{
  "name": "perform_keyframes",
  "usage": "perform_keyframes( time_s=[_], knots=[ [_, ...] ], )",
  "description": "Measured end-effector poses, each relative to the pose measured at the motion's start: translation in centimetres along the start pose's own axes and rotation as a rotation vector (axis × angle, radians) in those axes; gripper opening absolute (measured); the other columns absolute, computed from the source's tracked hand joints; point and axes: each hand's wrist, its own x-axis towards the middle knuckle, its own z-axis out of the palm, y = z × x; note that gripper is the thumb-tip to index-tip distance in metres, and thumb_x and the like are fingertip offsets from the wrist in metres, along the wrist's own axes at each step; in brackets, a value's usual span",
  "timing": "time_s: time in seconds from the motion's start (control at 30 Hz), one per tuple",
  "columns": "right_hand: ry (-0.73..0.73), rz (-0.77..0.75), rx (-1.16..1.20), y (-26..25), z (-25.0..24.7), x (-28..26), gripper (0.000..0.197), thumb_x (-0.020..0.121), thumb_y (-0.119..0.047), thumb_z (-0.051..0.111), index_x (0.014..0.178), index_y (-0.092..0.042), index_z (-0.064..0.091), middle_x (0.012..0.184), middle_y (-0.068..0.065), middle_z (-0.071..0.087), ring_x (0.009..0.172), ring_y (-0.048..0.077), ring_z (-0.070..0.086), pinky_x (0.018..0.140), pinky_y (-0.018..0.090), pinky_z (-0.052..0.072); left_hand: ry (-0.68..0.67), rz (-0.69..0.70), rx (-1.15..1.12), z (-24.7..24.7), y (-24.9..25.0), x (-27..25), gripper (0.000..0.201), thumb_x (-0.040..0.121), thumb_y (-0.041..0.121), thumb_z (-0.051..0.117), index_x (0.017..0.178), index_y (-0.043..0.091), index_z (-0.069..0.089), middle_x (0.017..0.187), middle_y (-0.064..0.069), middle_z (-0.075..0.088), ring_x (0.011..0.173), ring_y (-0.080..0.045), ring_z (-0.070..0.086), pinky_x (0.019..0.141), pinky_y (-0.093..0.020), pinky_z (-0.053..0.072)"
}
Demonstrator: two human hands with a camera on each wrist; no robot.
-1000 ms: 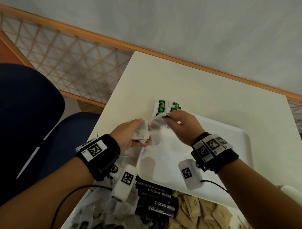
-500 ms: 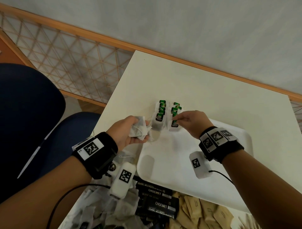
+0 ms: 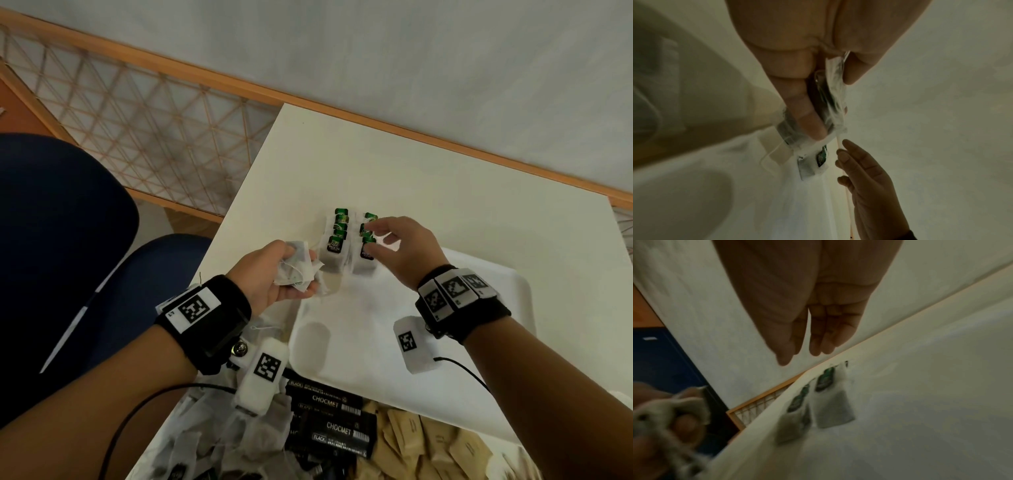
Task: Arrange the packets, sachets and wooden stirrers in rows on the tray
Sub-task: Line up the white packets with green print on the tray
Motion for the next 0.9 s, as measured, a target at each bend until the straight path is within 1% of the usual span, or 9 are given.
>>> perform_keyframes(
  time_s=[0.17, 0.23, 0.3, 0.4, 0.47, 0.53, 0.63, 0.8, 0.9],
  knots=[
    [-0.447, -0.035, 0.122, -2.9, 1.8, -2.5, 0.075, 0.073, -0.026, 0.081, 0.135, -0.038, 0.041, 0.105, -0.023, 0.057, 0.099, -0.005, 0.054, 0.085, 0.019, 0.048, -0.058, -0.004, -0.038, 0.5, -0.1, -0.1, 0.035, 0.095, 0.016, 0.032, 0.101, 0.002, 0.064, 0.090, -0.025, 0.068, 0.081, -0.036, 0.066, 0.062, -0.033, 0.058],
    [-0.409, -0.050, 0.189, -3.1, 3.1, -3.0, 0.076, 0.076, -0.022, 0.078, 0.139, -0.032, 0.037, 0.099, -0.013, 0.063, 0.090, -0.001, 0.059, 0.080, 0.017, 0.049, -0.077, 0.003, -0.048, 0.6, -0.1, -0.2, 0.036, 0.095, 0.017, 0.032, 0.100, 0.003, 0.065, 0.091, -0.023, 0.069, 0.076, -0.031, 0.067, 0.063, -0.033, 0.058],
    [-0.334, -0.043, 0.225, -3.2, 3.6, -3.0, 0.063, 0.082, -0.018, 0.072, 0.136, -0.025, 0.040, 0.079, -0.005, 0.066, 0.065, 0.002, 0.057, 0.066, 0.016, 0.046, -0.069, 0.006, -0.075, 0.6, -0.1, -0.3, 0.037, 0.096, 0.017, 0.032, 0.098, 0.003, 0.066, 0.092, -0.019, 0.071, 0.074, -0.028, 0.068, 0.060, -0.033, 0.059],
    [-0.317, -0.015, 0.102, -3.4, 2.9, -2.7, 0.034, 0.085, -0.018, 0.066, 0.114, -0.031, 0.054, 0.061, -0.010, 0.053, 0.051, 0.002, 0.045, 0.055, 0.016, 0.038, -0.029, 0.020, -0.101, 0.1, 0.1, -0.2, 0.035, 0.097, 0.016, 0.033, 0.097, 0.004, 0.066, 0.095, -0.016, 0.070, 0.080, -0.027, 0.067, 0.059, -0.033, 0.059],
    [-0.321, -0.005, -0.001, -3.2, 2.3, -2.5, 0.015, 0.084, -0.020, 0.065, 0.093, -0.031, 0.059, 0.066, -0.011, 0.056, 0.059, 0.004, 0.052, 0.061, 0.026, 0.045, 0.005, 0.031, -0.120, -0.3, 0.2, -0.1, 0.033, 0.097, 0.016, 0.034, 0.096, 0.005, 0.065, 0.097, -0.014, 0.068, 0.083, -0.026, 0.064, 0.060, -0.033, 0.060],
    [-0.314, 0.035, 0.055, -2.8, 1.9, -2.4, 0.014, 0.084, -0.019, 0.065, 0.096, -0.026, 0.063, 0.073, -0.004, 0.065, 0.067, 0.014, 0.061, 0.071, 0.036, 0.054, 0.034, 0.041, -0.128, -0.5, 0.3, 0.0, 0.032, 0.098, 0.016, 0.034, 0.095, 0.005, 0.065, 0.098, -0.013, 0.067, 0.084, -0.026, 0.063, 0.060, -0.032, 0.060],
    [-0.257, 0.102, 0.262, -2.4, 1.6, -2.4, 0.033, 0.082, -0.011, 0.066, 0.107, -0.029, 0.055, 0.069, 0.003, 0.063, 0.063, 0.016, 0.061, 0.073, 0.040, 0.057, 0.062, 0.053, -0.085, -0.6, 0.2, 0.1, 0.030, 0.099, 0.016, 0.036, 0.094, 0.006, 0.064, 0.095, -0.010, 0.066, 0.083, -0.024, 0.063, 0.059, -0.032, 0.059],
    [-0.264, 0.104, 0.364, -3.3, 1.3, -2.5, 0.025, 0.086, -0.004, 0.060, 0.084, -0.028, 0.067, 0.078, -0.004, 0.069, 0.070, 0.013, 0.062, 0.068, 0.030, 0.056, 0.062, 0.098, 0.077, -0.8, -0.7, 0.4, 0.021, 0.097, 0.018, 0.046, 0.098, 0.009, 0.065, 0.095, -0.008, 0.066, 0.083, -0.019, 0.064, 0.062, -0.030, 0.058],
    [-0.355, 0.118, 0.430, -4.2, 1.0, -2.6, 0.033, 0.089, 0.000, 0.053, 0.094, -0.028, 0.072, 0.105, -0.002, 0.071, 0.088, 0.016, 0.067, 0.078, 0.026, 0.056, 0.049, 0.144, 0.175, -0.8, -1.1, 0.7, 0.021, 0.097, 0.019, 0.047, 0.097, 0.013, 0.068, 0.099, -0.009, 0.068, 0.089, -0.020, 0.066, 0.072, -0.033, 0.057]
  ],
)
